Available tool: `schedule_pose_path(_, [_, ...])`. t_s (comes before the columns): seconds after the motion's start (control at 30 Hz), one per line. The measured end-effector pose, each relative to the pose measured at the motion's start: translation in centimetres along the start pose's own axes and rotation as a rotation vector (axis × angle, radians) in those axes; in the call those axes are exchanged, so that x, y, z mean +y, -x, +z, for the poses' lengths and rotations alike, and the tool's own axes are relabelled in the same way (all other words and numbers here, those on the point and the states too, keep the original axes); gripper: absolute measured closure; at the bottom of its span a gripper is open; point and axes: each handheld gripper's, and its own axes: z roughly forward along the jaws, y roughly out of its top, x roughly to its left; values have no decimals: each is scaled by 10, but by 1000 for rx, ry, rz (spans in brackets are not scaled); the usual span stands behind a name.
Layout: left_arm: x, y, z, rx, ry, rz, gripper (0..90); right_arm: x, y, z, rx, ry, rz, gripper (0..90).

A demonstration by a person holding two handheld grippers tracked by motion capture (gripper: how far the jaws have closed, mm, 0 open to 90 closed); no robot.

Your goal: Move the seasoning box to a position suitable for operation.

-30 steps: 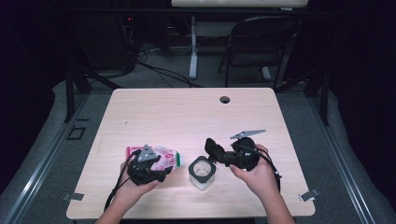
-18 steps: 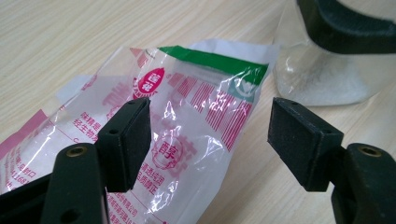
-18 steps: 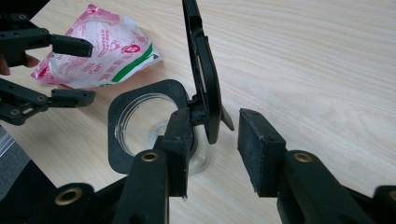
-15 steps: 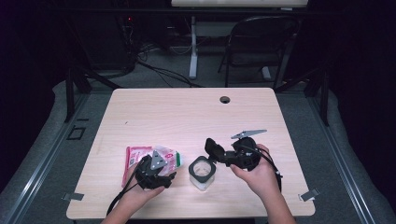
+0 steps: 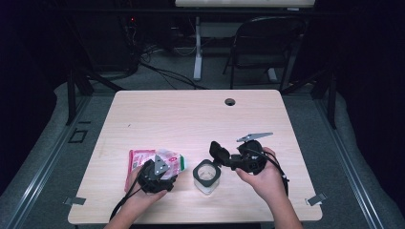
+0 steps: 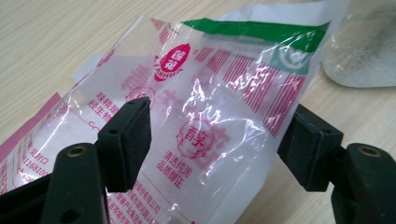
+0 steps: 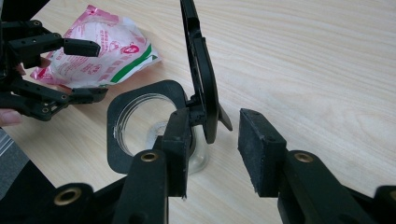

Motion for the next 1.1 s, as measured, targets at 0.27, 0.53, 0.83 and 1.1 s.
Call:
schedule_pose_path(0.27, [-4, -2, 5, 19, -11, -4, 310, 0, 0, 0, -1, 3, 3, 645])
schedule_pose_path(0.53, [-4, -6, 5, 16, -22, -17, 370, 0, 0, 2, 1, -1, 3, 640])
schedule_pose_path(0.83, [-8, -10, 9, 0, -14, -37, 456, 0, 1, 1, 2, 3, 9, 630])
schedule_pose_path(1.1, [-10, -11, 11, 9, -20, -29, 535, -1, 2, 3, -2, 0, 8, 628])
